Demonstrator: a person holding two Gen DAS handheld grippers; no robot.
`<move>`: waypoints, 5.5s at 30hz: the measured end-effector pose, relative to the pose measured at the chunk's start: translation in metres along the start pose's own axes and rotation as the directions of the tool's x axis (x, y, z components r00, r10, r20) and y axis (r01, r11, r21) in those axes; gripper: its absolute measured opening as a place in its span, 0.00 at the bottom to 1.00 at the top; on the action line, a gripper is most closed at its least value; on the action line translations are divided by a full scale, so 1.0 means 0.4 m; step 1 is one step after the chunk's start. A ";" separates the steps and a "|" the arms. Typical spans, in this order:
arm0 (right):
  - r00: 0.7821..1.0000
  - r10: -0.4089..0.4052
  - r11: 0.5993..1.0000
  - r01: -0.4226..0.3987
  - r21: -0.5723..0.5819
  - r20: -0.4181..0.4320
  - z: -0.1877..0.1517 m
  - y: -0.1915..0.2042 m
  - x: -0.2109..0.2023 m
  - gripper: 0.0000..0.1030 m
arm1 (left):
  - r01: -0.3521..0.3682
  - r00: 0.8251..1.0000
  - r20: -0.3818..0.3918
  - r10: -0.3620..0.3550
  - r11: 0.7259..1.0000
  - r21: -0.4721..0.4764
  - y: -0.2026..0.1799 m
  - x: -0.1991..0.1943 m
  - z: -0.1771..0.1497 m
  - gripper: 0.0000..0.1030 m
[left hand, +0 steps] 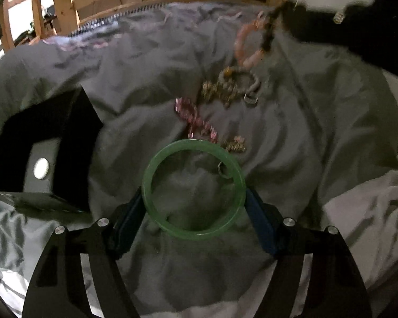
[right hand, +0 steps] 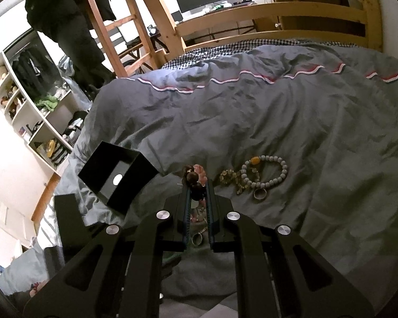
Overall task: Organize jewelry
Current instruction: 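Lift and carry the bangle and pink bracelet over the black box with both tools, then open both tools to drop the bangle and pink bracelet into the box, then grasp the pink figure-eight bracelet with the left tool while the right tool grasps the white bead bracelet, then carry both bracelets to the black box and open both tools to release them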
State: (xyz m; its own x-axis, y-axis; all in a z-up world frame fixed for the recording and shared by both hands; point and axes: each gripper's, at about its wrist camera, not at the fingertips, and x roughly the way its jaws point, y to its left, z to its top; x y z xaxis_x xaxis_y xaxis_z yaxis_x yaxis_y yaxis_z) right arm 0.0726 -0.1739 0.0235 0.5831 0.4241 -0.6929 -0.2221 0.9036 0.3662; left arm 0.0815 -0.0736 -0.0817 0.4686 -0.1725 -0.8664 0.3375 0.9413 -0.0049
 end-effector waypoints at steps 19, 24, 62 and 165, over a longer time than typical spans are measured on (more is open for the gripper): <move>0.996 -0.012 0.999 0.009 -0.034 -0.084 -0.014 0.037 0.040 0.11 | -0.047 0.989 0.133 0.068 0.987 -0.154 0.178 -0.174 0.044 0.70; 0.965 -0.146 0.988 0.133 -0.076 -0.216 -0.061 0.005 0.121 0.13 | -0.054 0.986 0.144 0.080 0.983 -0.175 0.197 -0.188 0.042 0.71; 0.946 0.231 0.955 -0.265 -0.135 -0.226 0.012 0.344 0.360 0.14 | -0.122 0.981 0.084 0.173 0.896 -0.427 0.533 -0.121 0.040 0.71; 0.965 -0.214 0.965 0.184 -0.189 -0.154 -0.014 -0.131 0.357 0.21 | 0.069 0.994 0.085 -0.062 0.995 -0.079 0.113 -0.060 0.174 0.07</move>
State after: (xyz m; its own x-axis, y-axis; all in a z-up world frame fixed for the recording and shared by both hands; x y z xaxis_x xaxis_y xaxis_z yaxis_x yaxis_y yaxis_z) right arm 0.1630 -0.1604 -0.0979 0.4897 0.2250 -0.8424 -0.2551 0.9608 0.1083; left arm 0.1424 -0.0471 -0.0262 0.5147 -0.2544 -0.8188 0.3033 0.9472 -0.1036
